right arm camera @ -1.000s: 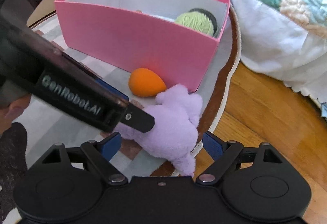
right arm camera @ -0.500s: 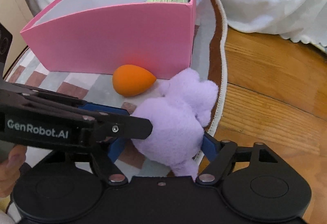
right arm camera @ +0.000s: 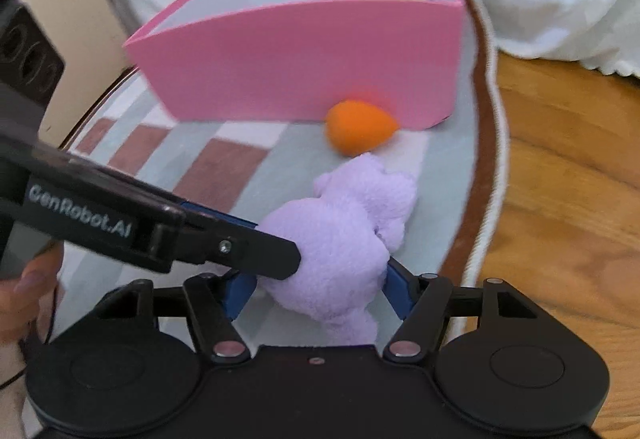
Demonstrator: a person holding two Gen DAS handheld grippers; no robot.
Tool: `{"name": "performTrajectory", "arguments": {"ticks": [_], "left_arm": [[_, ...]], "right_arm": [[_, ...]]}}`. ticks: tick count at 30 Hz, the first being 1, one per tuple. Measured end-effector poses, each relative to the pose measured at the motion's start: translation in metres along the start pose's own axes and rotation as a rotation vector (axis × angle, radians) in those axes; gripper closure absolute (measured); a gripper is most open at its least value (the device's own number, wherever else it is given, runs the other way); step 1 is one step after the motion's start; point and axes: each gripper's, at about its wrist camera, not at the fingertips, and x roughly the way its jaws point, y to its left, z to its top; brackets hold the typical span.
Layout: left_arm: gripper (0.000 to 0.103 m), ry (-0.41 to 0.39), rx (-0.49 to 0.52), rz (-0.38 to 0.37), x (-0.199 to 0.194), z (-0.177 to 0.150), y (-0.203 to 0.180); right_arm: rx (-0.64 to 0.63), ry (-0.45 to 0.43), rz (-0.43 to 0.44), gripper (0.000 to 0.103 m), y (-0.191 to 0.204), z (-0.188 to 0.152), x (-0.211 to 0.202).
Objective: Organize objects
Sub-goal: 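Lower the left tool onto the purple plush toy and close on it, then carry the plush toy with the left tool into the pink box and release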
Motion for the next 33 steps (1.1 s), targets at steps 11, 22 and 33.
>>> {"name": "performTrajectory", "arguments": {"ticks": [11, 22, 33], "left_arm": [[0.061, -0.038, 0.027, 0.013, 0.007, -0.009, -0.007], [0.067, -0.022, 0.032, 0.051, -0.027, -0.021, -0.028], [0.068, -0.016, -0.015, 0.089, -0.118, -0.045, -0.032]], "right_arm": [[0.036, 0.004, -0.113, 0.032, 0.003, -0.021, -0.009], [0.005, -0.007, -0.091, 0.047, 0.033, -0.02, -0.029], [-0.147, -0.014, -0.039, 0.047, 0.104, -0.002, -0.072]]}}
